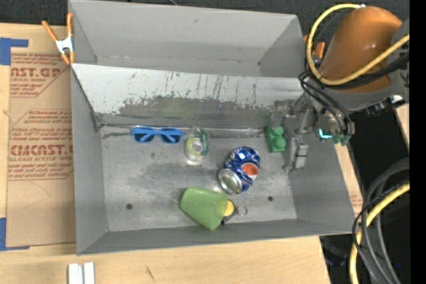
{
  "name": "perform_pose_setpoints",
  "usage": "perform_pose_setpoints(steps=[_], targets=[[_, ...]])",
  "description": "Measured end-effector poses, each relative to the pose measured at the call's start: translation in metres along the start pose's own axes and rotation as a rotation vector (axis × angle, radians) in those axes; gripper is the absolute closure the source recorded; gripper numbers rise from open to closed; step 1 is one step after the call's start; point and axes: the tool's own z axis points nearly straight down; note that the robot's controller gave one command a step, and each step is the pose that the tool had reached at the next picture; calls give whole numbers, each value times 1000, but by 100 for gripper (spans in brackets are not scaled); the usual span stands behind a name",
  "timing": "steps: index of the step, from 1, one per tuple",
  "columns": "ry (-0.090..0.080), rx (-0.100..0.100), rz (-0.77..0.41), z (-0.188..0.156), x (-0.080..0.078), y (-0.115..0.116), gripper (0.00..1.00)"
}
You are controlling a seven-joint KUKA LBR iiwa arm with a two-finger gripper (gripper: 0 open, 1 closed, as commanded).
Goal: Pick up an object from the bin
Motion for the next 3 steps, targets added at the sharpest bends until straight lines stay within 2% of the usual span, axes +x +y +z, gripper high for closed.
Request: perform_pose_setpoints(steps=[1,2,3], targets=[[-2,-2,-610,134,-4,72,0],[-6,1,-609,132,-5,71,100],[-14,5,-583,-8,17,56,100]])
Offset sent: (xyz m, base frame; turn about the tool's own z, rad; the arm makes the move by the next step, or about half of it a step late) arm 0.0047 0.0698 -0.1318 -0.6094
